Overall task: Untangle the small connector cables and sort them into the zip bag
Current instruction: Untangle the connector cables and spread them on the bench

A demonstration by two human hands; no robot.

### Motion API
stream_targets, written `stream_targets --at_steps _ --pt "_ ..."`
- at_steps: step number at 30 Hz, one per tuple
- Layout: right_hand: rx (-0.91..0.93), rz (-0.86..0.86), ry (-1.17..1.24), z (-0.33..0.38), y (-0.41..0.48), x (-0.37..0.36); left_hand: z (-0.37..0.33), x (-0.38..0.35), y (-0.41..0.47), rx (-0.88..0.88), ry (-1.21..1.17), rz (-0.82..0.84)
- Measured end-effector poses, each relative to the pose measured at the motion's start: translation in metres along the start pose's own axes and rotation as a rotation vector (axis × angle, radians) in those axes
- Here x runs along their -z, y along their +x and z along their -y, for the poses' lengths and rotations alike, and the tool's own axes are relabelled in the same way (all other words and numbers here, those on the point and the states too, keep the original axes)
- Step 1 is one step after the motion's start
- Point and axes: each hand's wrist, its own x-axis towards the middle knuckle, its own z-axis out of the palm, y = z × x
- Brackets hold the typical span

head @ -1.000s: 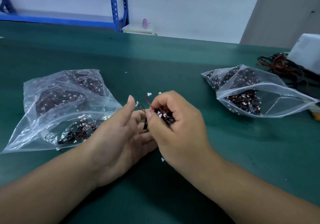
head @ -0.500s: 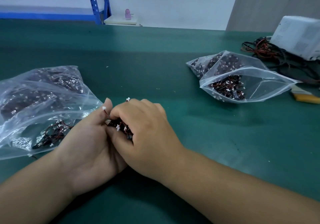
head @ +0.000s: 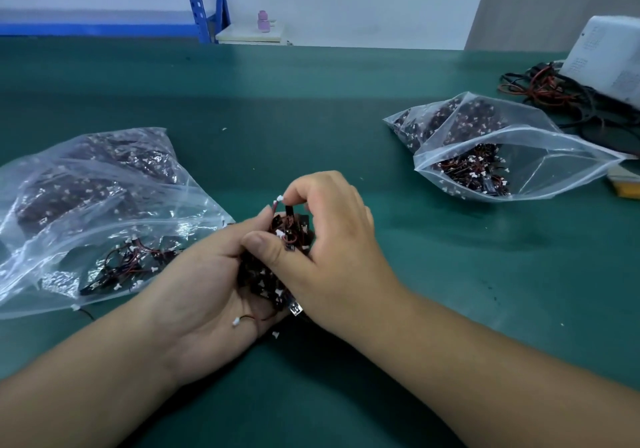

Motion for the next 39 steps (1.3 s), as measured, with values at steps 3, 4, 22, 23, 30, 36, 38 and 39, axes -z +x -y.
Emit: stream_targets --at_steps 3,4,22,23,30,36,38,39 --pt "0.019 0.061 0.097 -0.003 -0.001 -0.001 -0.001 -0.020 -0.010 -0.090 0.110 -0.066" --pt "0.025 0.062 0.124 -0.004 0.000 -0.002 -0.001 -0.027 -0.013 -0.120 0.159 -0.118" --pt "-0.255 0.468 0.459 -0.025 0.026 0.036 -0.024 -0.086 -0.037 -0.297 0.303 -0.421" --pt "-0.291 0.487 0.502 -0.025 0.027 0.038 -0.024 -0.086 -0.038 -0.282 0.292 -0.414" --pt "-0.390 0.515 0.660 -0.032 0.031 0.041 -0.029 -0.080 -0.036 -0.197 0.236 -0.343" --pt "-0.435 0.453 0.704 -0.039 0.033 0.039 -0.031 -0.076 -0.036 -0.148 0.187 -0.316" --pt "-0.461 0.439 0.725 -0.041 0.035 0.039 -0.032 -0.073 -0.036 -0.134 0.181 -0.312" --pt "-0.474 0.438 0.740 -0.042 0.036 0.039 -0.033 -0.072 -0.036 -0.129 0.182 -0.298"
